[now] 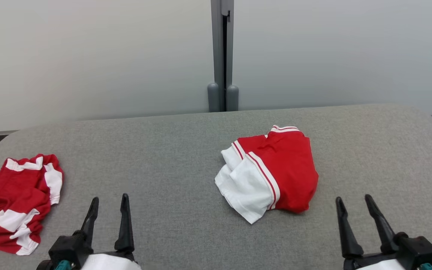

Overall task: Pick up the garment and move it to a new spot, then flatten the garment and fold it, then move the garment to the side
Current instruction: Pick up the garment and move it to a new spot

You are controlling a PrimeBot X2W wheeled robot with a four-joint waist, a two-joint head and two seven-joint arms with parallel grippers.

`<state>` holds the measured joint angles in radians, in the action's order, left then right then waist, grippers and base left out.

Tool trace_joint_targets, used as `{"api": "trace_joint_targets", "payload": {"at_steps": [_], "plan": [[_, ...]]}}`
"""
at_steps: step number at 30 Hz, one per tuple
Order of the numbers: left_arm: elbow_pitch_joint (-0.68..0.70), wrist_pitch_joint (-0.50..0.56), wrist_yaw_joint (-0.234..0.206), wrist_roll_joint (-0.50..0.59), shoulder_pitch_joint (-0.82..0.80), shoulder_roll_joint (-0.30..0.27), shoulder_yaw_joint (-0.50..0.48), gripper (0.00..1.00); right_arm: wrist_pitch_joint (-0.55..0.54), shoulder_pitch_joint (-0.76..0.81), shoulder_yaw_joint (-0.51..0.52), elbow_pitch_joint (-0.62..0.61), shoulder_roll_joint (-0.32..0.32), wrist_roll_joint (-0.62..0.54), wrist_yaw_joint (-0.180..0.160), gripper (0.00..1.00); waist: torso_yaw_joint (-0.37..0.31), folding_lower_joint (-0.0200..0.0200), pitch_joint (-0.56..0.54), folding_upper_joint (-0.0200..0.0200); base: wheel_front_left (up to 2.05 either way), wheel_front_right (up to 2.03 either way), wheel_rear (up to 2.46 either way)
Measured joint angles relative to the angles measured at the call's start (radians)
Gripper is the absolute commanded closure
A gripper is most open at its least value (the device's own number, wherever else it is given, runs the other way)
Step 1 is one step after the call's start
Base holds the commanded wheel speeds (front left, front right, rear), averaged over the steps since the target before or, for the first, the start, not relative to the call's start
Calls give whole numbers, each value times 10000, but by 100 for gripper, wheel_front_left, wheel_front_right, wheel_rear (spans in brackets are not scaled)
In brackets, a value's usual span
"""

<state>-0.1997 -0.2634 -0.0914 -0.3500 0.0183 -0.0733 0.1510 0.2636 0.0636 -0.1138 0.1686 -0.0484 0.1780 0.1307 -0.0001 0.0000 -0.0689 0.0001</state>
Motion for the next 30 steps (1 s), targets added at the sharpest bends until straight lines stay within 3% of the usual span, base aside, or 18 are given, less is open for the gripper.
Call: {"api": "trace_joint_targets", "payload": {"at_steps": [7,14,30], "plan": [[1400,-10,445,1647,1705,226,-343,0,2,631,244,-662,-8,-226,2,0,246,0,-510,0,0,0,0],[1714,-10,462,1620,2433,236,-332,0,2,1174,115,-966,-10,-268,0,0,140,0,-663,0,0,0,0],[1544,-10,464,1816,2308,242,-387,0,2,1207,-48,-922,-12,-570,0,0,-96,0,-662,0,0,0,0]]}}
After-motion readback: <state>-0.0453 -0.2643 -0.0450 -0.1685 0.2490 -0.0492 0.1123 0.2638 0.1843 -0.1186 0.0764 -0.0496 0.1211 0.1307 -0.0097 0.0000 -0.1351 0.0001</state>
